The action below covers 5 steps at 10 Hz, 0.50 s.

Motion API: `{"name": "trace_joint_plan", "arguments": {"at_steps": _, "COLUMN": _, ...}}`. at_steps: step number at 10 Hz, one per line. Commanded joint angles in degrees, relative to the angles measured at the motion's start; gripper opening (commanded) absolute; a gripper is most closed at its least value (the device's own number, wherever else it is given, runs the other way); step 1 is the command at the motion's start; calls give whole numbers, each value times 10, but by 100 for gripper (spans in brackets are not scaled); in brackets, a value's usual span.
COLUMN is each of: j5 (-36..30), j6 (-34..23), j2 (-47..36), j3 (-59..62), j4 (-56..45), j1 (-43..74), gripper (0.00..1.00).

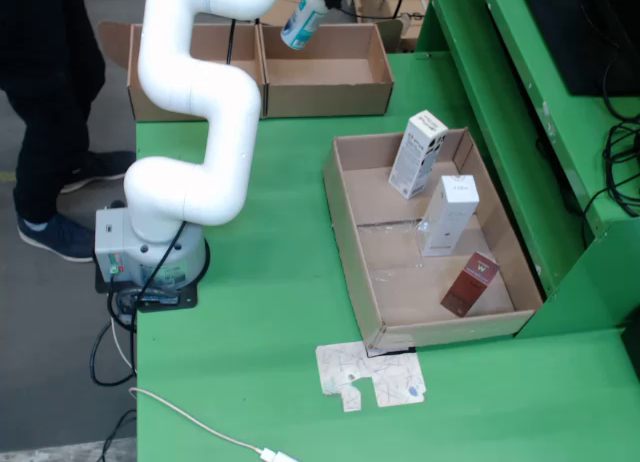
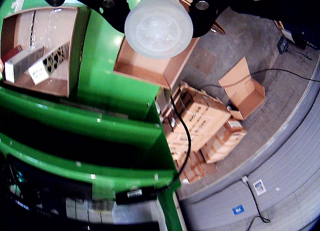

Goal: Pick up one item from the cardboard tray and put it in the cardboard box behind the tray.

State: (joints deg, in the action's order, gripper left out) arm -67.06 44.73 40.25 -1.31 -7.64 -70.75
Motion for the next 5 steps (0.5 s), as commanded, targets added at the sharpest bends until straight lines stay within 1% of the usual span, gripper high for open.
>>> {"name": "trace_joint_plan", "arguments": {"at_steps": 1, "j5": -5, "j6": 17, "j2": -17, "j3": 13, "j4": -115, "j1": -6, "gripper": 0}}
{"name": "trace_joint_plan", "arguments": {"at_steps": 5, "j5": -18, "j6": 33, "j2": -4, "j3": 13, "j4": -141, "j1": -3, "gripper": 0}}
